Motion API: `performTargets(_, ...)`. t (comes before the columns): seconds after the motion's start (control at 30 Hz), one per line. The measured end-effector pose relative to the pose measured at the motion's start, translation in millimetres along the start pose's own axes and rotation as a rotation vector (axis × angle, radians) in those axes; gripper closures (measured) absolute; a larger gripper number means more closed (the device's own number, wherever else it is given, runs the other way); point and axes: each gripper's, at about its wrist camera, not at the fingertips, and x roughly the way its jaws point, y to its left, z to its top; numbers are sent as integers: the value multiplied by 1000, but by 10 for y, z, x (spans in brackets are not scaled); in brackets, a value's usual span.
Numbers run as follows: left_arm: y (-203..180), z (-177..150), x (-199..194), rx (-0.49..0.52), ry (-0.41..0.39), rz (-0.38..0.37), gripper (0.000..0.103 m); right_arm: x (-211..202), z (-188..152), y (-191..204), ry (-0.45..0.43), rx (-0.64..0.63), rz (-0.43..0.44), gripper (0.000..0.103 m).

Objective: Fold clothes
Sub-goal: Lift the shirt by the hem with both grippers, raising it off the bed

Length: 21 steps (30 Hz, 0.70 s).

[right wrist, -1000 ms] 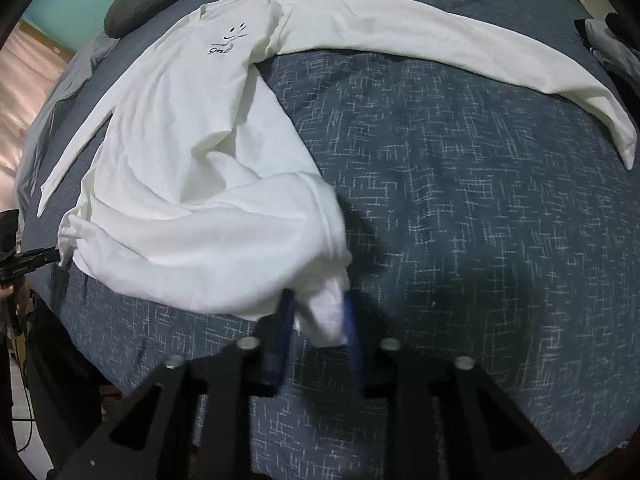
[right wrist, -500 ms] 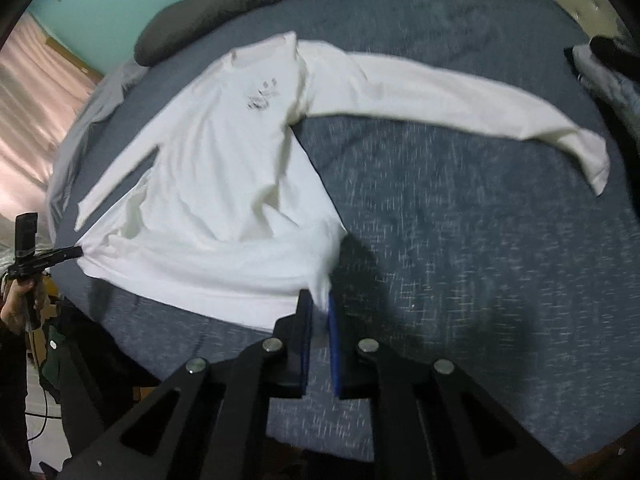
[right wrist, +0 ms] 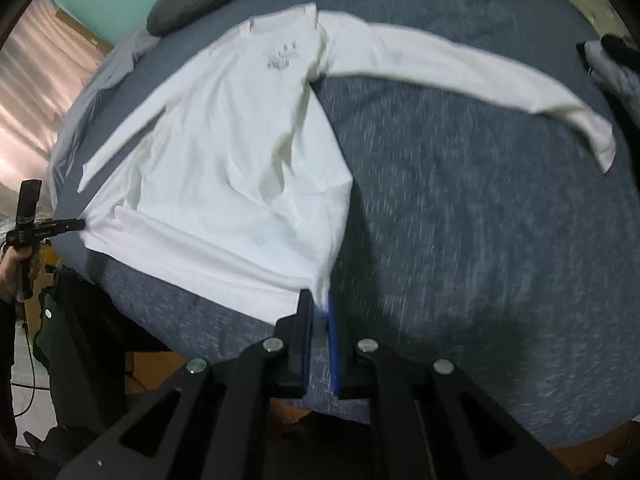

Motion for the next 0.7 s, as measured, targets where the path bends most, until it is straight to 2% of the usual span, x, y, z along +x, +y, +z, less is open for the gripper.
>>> performTargets(0.17,101,11,1,-44,0,-10,87,0,-3,16,24,-20,8,95)
performTargets(0.33,138,148,-173,-45,-45,18,83,-206,173,-27,-40,-15,3,87)
performTargets(0.4,154,227,-234,-52,-69,18,76,-280,307,-43,-71,-3,0,85)
performTargets(0.47,155,350,-269,-67,-90,16,70,-306,462,-42,-96,0,-9,85)
performTargets(0.7,170,1087,-372,-87,-193,19,70,-201,1148,48,-144,-10,-27,77)
